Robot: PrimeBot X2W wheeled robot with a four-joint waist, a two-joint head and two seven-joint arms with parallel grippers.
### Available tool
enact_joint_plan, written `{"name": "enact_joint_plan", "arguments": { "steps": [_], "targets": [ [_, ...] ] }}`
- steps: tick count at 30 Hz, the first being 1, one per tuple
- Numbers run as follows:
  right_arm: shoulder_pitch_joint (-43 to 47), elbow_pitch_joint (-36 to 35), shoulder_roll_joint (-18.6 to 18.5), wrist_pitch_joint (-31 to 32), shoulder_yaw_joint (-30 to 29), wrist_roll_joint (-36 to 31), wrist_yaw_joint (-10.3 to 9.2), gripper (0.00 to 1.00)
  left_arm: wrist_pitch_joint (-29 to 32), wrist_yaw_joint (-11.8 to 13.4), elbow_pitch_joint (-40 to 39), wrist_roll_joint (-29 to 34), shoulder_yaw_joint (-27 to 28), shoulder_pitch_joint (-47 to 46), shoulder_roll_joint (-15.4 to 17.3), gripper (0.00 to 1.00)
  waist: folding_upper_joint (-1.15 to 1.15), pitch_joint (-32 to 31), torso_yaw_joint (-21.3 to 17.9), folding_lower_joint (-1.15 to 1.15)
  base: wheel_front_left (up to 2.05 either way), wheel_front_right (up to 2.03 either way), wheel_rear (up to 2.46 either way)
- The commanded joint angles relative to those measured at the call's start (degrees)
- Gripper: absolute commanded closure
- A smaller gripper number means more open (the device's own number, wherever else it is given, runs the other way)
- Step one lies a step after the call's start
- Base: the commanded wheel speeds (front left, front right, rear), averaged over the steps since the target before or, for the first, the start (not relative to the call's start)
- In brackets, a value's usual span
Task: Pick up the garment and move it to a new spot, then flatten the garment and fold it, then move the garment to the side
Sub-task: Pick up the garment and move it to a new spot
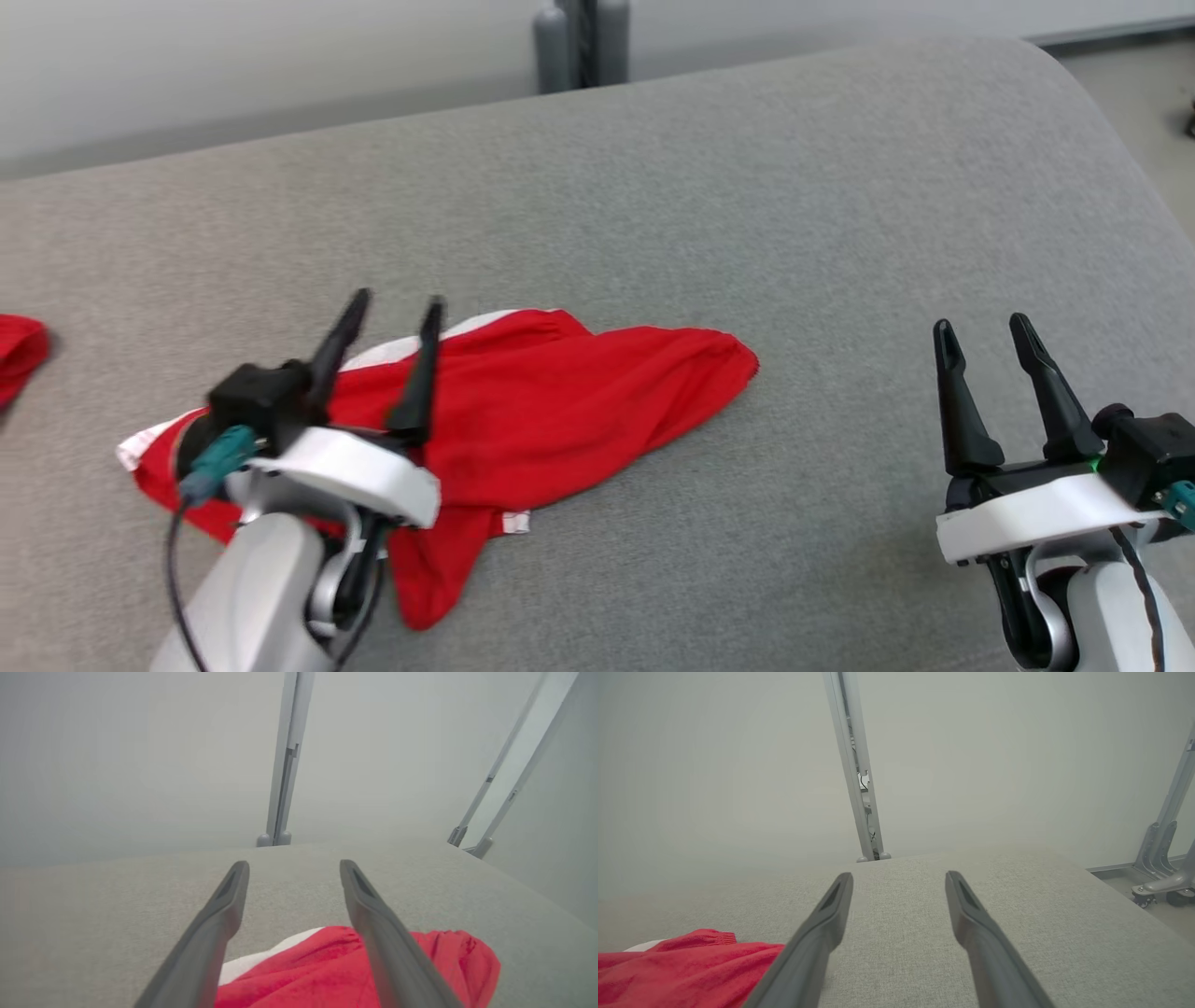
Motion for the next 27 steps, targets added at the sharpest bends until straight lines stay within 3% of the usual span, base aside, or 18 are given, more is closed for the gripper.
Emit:
{"name": "enact_joint_plan", "arguments": {
  "steps": [1, 14, 27],
  "targets": [
    [0.7, -0.3, -0.3, 0.1, -0.3, -0.5, 0.01, 0.0, -0.2, 0.3, -0.3, -0.4, 0.4, 0.6, 0.5, 0.0, 0.0, -2.1, 2.2, 0.0, 0.0, 0.0, 0.0],
    [4.2, -2.7, -0.3, 4.1, -0.8, -2.8, 0.01, 0.0, -1.0, 6.9, -8.9, -2.3, 9.6, 11.7, 8.4, 0.0, 0.0, -6.4, 7.3, 0.0, 0.0, 0.0, 0.0],
    [9.9, -4.0, -0.3, 6.6, -1.1, -3.4, 0.01, 0.0, 3.9, 11.8, -20.9, -1.6, 8.8, 23.9, 10.7, 0.0, 0.0, -12.2, 8.4, 0.0, 0.0, 0.0, 0.0]
  ]
}}
